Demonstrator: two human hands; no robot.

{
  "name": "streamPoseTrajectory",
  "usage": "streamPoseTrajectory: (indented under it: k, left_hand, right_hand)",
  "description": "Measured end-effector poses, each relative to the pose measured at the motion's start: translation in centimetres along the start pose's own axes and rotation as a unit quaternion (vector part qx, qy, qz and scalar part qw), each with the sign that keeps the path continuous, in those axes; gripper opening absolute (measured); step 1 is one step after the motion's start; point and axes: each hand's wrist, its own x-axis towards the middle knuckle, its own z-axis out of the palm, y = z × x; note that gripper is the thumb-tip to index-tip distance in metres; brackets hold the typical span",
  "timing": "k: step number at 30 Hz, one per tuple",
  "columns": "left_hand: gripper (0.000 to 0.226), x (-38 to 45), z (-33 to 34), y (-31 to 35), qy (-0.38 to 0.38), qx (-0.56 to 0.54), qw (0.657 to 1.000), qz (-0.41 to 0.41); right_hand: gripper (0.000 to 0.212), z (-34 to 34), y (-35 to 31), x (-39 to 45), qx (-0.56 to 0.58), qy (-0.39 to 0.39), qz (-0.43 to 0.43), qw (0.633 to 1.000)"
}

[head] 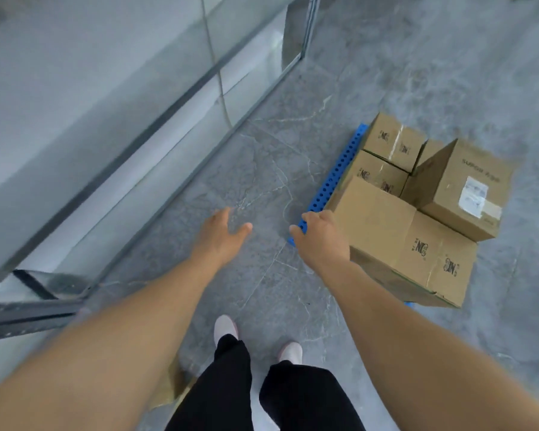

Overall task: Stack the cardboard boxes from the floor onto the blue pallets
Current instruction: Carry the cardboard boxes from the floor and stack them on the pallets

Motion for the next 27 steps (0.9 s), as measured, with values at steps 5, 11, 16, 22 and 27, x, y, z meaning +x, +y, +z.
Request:
streamPoseTrajectory:
  k: [5,11,16,22,27]
  left_hand:
    - [0.067,-3.9,-5.1,-2.1,0.081,-0.031,0.996,-0.020]
    - [0.068,-10.6,-6.7,-4.7,0.186,-0.103,0.972,-0.095]
    - [0.066,-16.9,-4.1,-6.3,0.267,-0.164,0.934,-0.174]
    - [0.069,-24.0,1.4,-8.1,0.329,-0.227,0.884,-0.242]
    - [0.072,-29.7,4.4,-9.5,0.378,-0.235,0.841,-0.308]
  right_hand:
    - [0.052,-1.1,-5.6,-2.1,-0.039,0.018,-0.093,0.995]
    - [0.049,-1.7,-9.5,-4.9,-0.087,-0.010,-0.222,0.971]
    - [0.050,-1.6,-10.3,-7.7,-0.118,-0.029,-0.340,0.933]
    - [0.050,1.0,-9.3,-12.5,-0.149,-0.078,-0.425,0.890]
    - [0.050,3.9,-8.4,-17.1,-0.182,-0.115,-0.485,0.848]
